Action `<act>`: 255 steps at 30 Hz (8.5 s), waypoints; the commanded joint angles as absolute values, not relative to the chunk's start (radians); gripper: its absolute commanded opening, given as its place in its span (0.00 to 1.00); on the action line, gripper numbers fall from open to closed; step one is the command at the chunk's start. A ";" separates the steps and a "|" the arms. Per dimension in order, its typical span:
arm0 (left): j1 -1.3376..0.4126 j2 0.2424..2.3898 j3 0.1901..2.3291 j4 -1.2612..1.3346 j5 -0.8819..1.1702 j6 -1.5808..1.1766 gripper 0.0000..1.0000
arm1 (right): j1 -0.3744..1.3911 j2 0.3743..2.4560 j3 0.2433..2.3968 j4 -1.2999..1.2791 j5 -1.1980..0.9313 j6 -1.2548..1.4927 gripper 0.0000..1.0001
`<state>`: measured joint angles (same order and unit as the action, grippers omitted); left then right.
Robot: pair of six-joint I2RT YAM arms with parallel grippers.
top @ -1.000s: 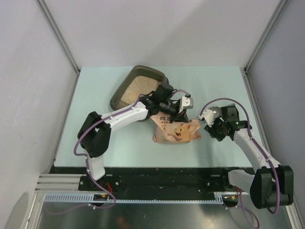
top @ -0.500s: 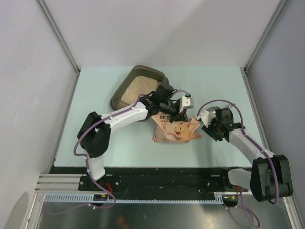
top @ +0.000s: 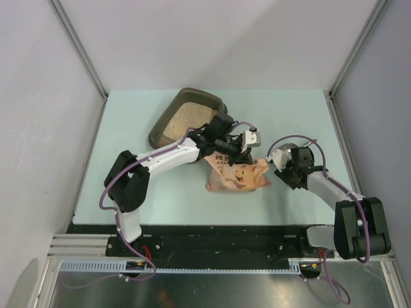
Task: Fill the litter box with clean litter
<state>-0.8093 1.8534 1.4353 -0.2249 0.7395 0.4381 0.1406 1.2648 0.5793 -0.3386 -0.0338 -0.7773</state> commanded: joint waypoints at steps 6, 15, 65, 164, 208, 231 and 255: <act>-0.807 1.822 1.433 -0.252 0.750 0.403 0.00 | 0.138 1.209 0.593 -0.392 -0.002 -0.767 0.03; -0.805 1.805 1.443 -0.252 0.764 0.410 0.00 | 0.045 1.022 0.879 -0.878 -0.245 -0.733 0.00; -0.788 1.874 1.516 -0.368 0.940 0.494 0.16 | 0.103 1.425 1.331 -1.137 -0.736 -0.913 0.00; -0.727 1.951 1.606 -0.394 0.913 0.445 0.47 | 0.072 1.391 1.406 -1.290 -0.882 -1.133 0.00; -0.742 1.962 1.631 -0.394 0.917 0.439 0.07 | 0.149 1.506 1.488 -1.296 -0.692 -1.290 0.00; -0.592 1.769 1.385 -0.397 0.953 0.463 0.03 | 0.288 1.511 1.486 -1.204 -0.641 -1.217 0.00; -0.546 1.707 1.307 -0.396 0.948 0.462 0.10 | 0.388 1.549 1.471 -1.108 -0.618 -1.086 0.00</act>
<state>-0.5640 1.7588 1.3231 -0.3954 0.9127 0.4549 0.3676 1.5337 1.4639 -1.1233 -0.6270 -1.1126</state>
